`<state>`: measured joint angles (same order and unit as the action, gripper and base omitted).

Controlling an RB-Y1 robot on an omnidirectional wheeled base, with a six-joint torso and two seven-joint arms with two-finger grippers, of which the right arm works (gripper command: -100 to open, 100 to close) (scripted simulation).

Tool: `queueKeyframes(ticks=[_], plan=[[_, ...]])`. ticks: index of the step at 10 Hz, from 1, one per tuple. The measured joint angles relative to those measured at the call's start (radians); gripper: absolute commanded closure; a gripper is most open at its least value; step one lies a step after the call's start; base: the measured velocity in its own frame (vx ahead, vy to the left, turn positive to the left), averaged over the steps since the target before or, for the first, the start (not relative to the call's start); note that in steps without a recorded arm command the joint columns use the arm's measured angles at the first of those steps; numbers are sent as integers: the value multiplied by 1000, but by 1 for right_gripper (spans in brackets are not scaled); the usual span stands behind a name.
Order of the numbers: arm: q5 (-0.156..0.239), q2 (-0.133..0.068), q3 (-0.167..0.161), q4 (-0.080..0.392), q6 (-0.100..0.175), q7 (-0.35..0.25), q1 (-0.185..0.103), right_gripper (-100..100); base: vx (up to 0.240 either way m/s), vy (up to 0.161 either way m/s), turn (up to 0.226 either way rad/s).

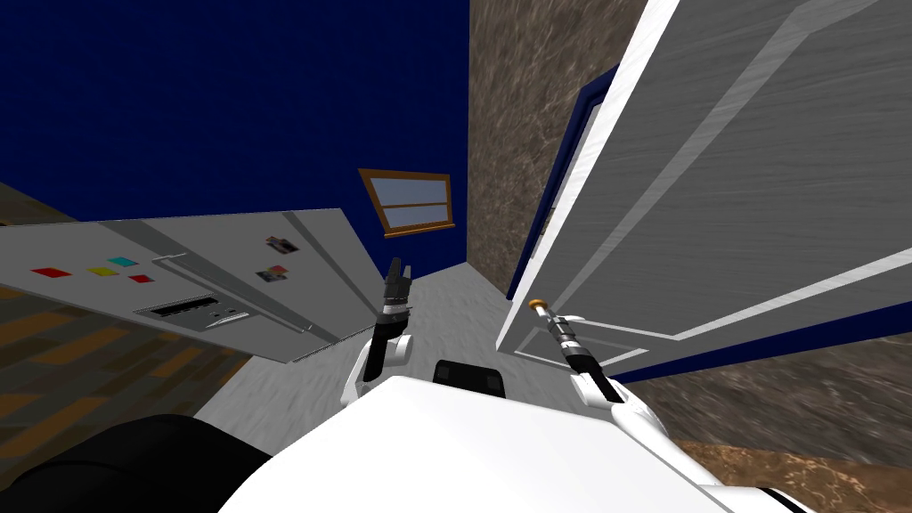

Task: Pull the door open

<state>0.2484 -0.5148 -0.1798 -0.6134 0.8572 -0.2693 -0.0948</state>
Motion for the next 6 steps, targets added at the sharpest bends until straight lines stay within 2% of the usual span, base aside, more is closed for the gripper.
queueKeyframes(ticks=[2, 6], plan=[[-1, -7, -7, 3, 11, -9, 5, 100, 0, -2, -4], [-3, -5, -10, 2, 13, -10, 4, 100, -1, 0, 5]])
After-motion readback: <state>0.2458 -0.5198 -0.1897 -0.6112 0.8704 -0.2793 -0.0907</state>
